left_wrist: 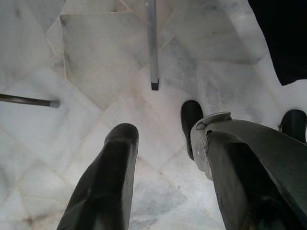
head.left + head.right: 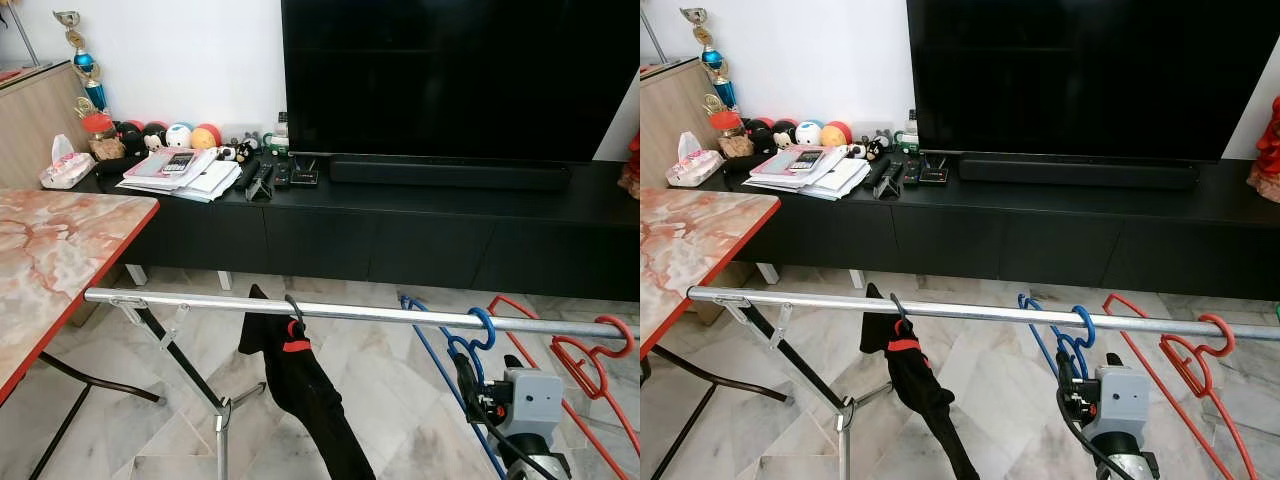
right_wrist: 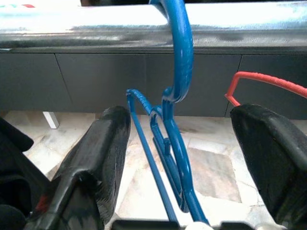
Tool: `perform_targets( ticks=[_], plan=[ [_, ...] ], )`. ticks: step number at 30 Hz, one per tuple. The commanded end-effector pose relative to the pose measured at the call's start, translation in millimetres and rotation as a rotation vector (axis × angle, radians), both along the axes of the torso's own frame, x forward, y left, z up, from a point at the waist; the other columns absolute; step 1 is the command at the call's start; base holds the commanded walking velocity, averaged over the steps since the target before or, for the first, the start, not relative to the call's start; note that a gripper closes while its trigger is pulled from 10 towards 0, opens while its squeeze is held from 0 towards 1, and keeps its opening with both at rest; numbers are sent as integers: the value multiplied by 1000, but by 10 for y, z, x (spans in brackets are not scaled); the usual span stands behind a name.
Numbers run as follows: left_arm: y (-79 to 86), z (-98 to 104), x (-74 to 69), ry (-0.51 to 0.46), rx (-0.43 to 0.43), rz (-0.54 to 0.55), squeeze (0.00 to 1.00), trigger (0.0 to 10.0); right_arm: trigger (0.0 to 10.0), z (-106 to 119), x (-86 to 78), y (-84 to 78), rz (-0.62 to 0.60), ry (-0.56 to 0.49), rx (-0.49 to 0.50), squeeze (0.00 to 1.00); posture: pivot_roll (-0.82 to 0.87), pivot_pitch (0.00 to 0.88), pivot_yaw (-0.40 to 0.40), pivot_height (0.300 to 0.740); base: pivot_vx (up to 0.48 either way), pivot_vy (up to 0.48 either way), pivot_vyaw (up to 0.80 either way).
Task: Hang hanger
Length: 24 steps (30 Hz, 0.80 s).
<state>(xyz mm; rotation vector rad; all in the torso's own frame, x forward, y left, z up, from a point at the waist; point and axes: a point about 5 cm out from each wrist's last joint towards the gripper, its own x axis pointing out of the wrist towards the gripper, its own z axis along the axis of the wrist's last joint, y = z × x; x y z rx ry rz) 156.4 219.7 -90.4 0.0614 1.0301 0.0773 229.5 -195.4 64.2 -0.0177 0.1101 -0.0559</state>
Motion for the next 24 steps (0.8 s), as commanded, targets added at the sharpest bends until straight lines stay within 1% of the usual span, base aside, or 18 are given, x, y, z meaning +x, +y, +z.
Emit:
perform_targets(
  ticks=[1, 7, 13, 19, 24],
  plan=[
    [9, -21, -57, 16, -10, 10, 0, 10000, 10000, 64, 38, -20, -12, -29, -2, 0, -9, 0, 8, 740, 0, 0, 0],
    [-63, -23, -23, 10, -20, 2, 0, 10000, 10000, 94, 79, -28, -18, -40, -6, 0, -8, 0, 7, 740, 0, 0, 0],
    [-75, -16, 2, 7, -21, 2, 0, 10000, 10000, 98, 115, -23, -18, -41, -11, 0, -7, 0, 1, 740, 0, 0, 0],
    [-80, -16, 5, 8, -22, 3, 0, 10000, 10000, 105, 144, -9, -18, -44, -10, 0, -11, 0, 4, 740, 0, 0, 0],
    [-135, -29, -1, 13, -25, -2, 0, 10000, 10000, 97, 176, -2, -22, -44, -7, 0, -8, 0, 6, 740, 0, 0, 0]
  ],
)
